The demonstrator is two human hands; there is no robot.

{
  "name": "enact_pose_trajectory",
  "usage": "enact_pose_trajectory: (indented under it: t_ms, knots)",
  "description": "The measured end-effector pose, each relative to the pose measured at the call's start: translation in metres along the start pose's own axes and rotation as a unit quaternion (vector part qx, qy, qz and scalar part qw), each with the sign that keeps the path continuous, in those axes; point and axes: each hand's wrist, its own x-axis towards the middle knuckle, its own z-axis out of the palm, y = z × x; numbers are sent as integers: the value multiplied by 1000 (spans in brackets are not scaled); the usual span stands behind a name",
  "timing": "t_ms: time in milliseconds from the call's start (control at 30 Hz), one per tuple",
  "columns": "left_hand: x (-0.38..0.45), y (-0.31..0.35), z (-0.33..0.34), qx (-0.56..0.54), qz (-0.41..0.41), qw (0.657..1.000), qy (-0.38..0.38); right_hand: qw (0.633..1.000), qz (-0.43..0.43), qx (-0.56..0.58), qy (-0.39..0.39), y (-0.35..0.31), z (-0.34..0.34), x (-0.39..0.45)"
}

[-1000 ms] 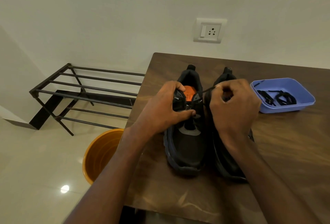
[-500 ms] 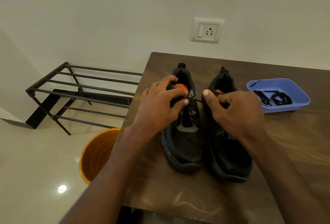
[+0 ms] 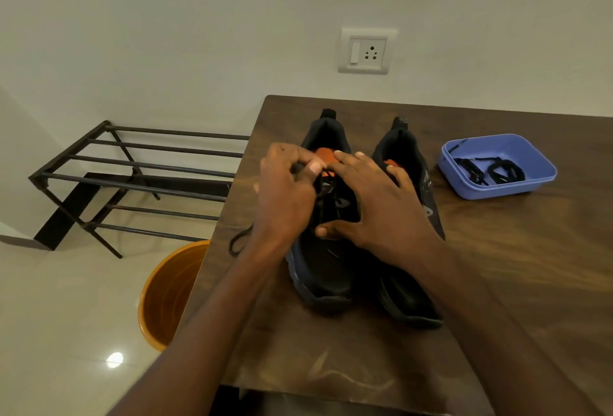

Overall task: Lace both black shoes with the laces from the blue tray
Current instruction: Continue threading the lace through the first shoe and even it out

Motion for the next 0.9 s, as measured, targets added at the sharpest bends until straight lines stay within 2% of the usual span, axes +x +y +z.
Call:
enact_pose_trajectory:
  t_ms: [33, 100, 167, 233, 300, 367, 400, 467, 500, 533, 567, 600, 633, 700, 767, 800, 900]
  knots:
    - [-1, 4, -1, -37, -29, 999, -24, 1000, 5, -5, -1, 0, 0, 0]
    - [-2, 8, -4, -29, -19, 997, -63, 1000, 14, -10, -4, 0, 0, 0]
    - [0, 1, -7, 71, 50, 993, -78, 1000, 22, 1, 3, 1, -1, -1]
    - [2, -8, -10, 211, 121, 966, -90, 999, 29, 21, 10, 1, -1, 0]
    - [1, -9, -8, 315, 176, 930, -68, 999, 31, 21, 10, 2, -1, 1]
    - [0, -5, -6, 353, 219, 909, -20, 999, 32, 20, 6, 1, -2, 1]
    - [-1, -3, -4, 349, 224, 910, -5, 999, 32, 23, 6, 1, -2, 0]
    - [-1, 2, -2, 252, 176, 952, 5, 999, 32, 28, 9, 1, -2, 0]
    - [1, 6, -3, 145, 120, 982, 2, 999, 33, 31, 8, 1, -2, -1]
    - [3, 9, -5, 10, 60, 998, -5, 999, 35, 33, 7, 1, -3, -1]
    - [5, 13, -7, -90, 24, 996, -4, 999, 37, 35, 4, 1, -3, 0]
    - [5, 18, -9, -136, 17, 991, -5, 999, 39, 37, 2, 1, -2, 1]
    - [6, 19, -10, -122, 33, 992, -14, 998, 40, 38, 2, 1, -3, 1]
    - [5, 10, -10, 18, 101, 994, -44, 998, 38, 40, 9, 1, -2, 1]
    - [5, -6, -7, 209, 171, 961, -60, 998, 35, 41, 18, 1, -1, 0]
    - [5, -10, -5, 260, 187, 946, -51, 999, 33, 39, 18, 1, -1, 0]
    - [7, -9, -2, 268, 205, 941, 7, 999, 37, 35, 15, 1, -1, 1]
